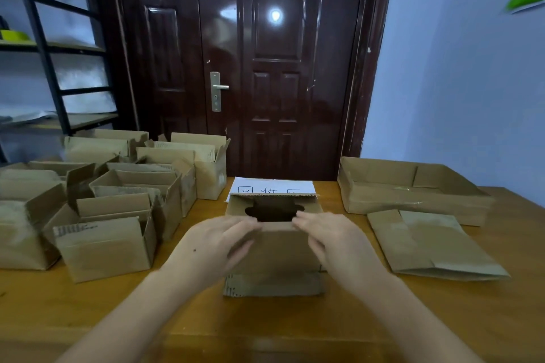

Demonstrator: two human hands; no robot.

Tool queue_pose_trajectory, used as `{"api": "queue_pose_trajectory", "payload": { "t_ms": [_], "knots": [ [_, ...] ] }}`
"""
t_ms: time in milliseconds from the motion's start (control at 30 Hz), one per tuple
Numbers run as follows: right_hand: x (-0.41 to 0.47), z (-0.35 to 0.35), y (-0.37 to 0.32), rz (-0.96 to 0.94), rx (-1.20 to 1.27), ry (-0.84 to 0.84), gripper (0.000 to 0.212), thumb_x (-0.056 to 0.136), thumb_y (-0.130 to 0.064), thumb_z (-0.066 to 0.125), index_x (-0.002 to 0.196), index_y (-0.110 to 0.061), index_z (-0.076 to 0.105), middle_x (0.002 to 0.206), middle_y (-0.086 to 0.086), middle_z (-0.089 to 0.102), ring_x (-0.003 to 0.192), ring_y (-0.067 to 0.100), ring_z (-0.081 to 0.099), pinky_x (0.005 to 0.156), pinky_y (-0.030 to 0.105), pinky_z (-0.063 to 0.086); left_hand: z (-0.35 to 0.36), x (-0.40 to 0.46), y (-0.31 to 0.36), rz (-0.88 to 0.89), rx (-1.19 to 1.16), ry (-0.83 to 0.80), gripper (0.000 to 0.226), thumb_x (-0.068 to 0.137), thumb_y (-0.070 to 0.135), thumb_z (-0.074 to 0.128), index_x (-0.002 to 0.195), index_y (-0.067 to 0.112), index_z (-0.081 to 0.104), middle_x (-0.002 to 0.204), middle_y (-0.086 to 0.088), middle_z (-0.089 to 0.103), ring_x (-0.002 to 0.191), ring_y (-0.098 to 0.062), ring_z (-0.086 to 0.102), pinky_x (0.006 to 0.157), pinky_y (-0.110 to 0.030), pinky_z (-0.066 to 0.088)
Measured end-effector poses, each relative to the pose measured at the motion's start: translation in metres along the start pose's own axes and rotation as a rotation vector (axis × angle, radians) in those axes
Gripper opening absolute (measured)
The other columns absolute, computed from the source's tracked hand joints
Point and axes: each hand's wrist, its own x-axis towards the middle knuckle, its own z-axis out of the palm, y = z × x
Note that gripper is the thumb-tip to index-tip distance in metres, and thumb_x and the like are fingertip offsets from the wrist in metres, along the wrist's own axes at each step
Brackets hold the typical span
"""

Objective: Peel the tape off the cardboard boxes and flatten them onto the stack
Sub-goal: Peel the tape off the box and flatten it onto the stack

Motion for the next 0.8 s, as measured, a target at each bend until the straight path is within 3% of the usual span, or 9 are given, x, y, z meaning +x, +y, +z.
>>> {"api": "queue_pose_trajectory", "payload": {
  "t_ms": [67,133,233,367,500,633,700,800],
  "knots": [
    [-0.01,0.012,-0.002,0.011,-0.027,-0.011,0.046,0.089,-0.007,0.075,0.13,-0.025,0.069,0.135,-0.008,0.065,0.128,0.013,0.058,0.112,0.034,0.041,0.006,-0.008,0.005,-0.011,-0.01,-0.012,0.03,0.096,0.039,0.063,0.12,0.026,0.074,0.125,0.007,0.072,0.117,-0.008,0.067,0.099,-0.025,0.049],
    [-0.016,0.022,-0.005,0.045,-0.023,0.018,0.048,0.082,-0.005,0.081,0.126,-0.024,0.071,0.132,-0.007,0.067,0.127,0.016,0.06,0.107,0.04,0.049,0.01,-0.012,0.009,-0.055,-0.044,-0.011,0.037,0.1,0.045,0.049,0.119,0.029,0.076,0.129,0.009,0.07,0.125,-0.003,0.059,0.106,-0.026,0.043],
    [-0.02,0.031,-0.006,0.097,0.077,0.069,0.046,0.087,-0.004,0.076,0.128,-0.024,0.07,0.137,-0.006,0.063,0.133,0.015,0.054,0.111,0.042,0.045,0.009,-0.006,0.011,-0.118,-0.062,-0.027,0.037,0.103,0.042,0.046,0.126,0.028,0.072,0.134,0.008,0.068,0.129,-0.001,0.052,0.11,-0.032,0.046],
    [-0.021,0.036,-0.006,0.125,0.135,0.121,0.049,0.086,-0.003,0.076,0.129,-0.024,0.068,0.14,-0.01,0.058,0.136,0.001,0.04,0.115,0.023,0.029,0.003,0.015,0.0,-0.331,-0.098,-0.206,0.052,0.104,0.051,0.043,0.154,0.037,0.043,0.161,0.015,0.036,0.148,-0.001,0.031,0.12,-0.028,0.029],
    [-0.024,0.041,0.001,0.179,0.178,0.092,0.057,0.085,-0.002,0.076,0.132,-0.032,0.062,0.141,-0.021,0.046,0.138,-0.019,0.02,0.106,0.004,0.021,0.002,0.035,-0.015,-0.459,-0.218,-0.287,0.073,0.098,0.063,0.05,0.162,0.037,0.025,0.17,0.015,0.013,0.155,-0.004,0.011,0.124,-0.033,0.02],
    [-0.024,0.043,-0.001,0.202,0.146,0.079,0.061,0.082,-0.003,0.079,0.13,-0.035,0.058,0.14,-0.023,0.044,0.136,-0.022,0.016,0.102,0.007,0.022,0.01,0.045,-0.03,-0.49,-0.269,-0.43,0.107,0.083,0.087,0.044,0.165,0.032,0.004,0.171,0.014,-0.007,0.154,-0.003,-0.012,0.123,-0.032,0.002],
    [-0.022,0.039,0.003,0.171,0.147,0.045,0.054,0.083,-0.012,0.08,0.127,-0.038,0.061,0.141,-0.028,0.043,0.134,-0.021,0.018,0.106,0.015,0.022,0.018,0.045,-0.036,-0.526,-0.326,-0.476,0.118,0.075,0.096,0.043,0.165,0.032,0.001,0.171,0.015,-0.008,0.152,-0.002,-0.011,0.121,-0.03,0.002],
    [-0.004,0.016,0.015,0.2,0.237,-0.188,0.051,0.082,-0.063,0.066,0.129,-0.06,0.047,0.131,-0.055,0.033,0.129,-0.028,0.016,0.109,0.023,0.026,0.031,0.041,-0.041,-0.565,-0.372,-0.444,0.124,0.067,0.102,0.044,0.164,0.035,0.006,0.171,0.02,-0.002,0.156,-0.004,0.002,0.121,-0.03,0.011]
  ]
}}
